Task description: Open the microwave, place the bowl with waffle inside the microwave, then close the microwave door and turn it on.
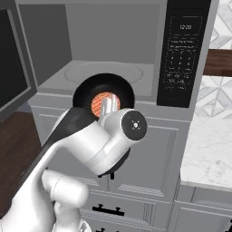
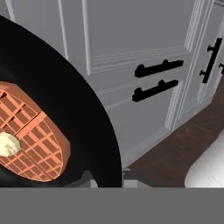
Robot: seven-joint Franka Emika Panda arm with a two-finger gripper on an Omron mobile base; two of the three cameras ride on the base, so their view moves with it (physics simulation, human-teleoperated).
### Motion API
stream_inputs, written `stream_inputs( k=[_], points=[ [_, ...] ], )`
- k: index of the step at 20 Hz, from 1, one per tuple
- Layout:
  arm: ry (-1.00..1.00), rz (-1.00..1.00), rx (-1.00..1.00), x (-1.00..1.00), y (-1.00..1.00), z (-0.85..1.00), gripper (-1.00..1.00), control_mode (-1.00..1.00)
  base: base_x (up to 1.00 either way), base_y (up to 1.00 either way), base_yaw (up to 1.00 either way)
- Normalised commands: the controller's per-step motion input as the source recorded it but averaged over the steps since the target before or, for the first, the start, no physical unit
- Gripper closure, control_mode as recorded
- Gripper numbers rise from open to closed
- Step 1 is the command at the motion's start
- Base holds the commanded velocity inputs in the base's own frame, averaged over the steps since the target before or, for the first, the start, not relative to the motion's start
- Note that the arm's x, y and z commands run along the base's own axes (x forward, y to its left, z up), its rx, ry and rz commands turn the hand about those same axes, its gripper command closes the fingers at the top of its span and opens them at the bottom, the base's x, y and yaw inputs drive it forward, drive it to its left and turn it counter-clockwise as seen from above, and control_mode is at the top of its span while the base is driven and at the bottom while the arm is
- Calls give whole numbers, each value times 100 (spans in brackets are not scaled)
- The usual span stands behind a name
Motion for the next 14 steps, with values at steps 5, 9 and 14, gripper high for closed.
stream_inputs(
  k=[5,9,14],
  points=[
    [-1,0,2,97,53,46,100,-100,0,0,0],
    [0,2,2,97,49,26,100,-100,0,0,0],
    [0,0,0,98,31,24,100,-100,0,0,0]
  ],
)
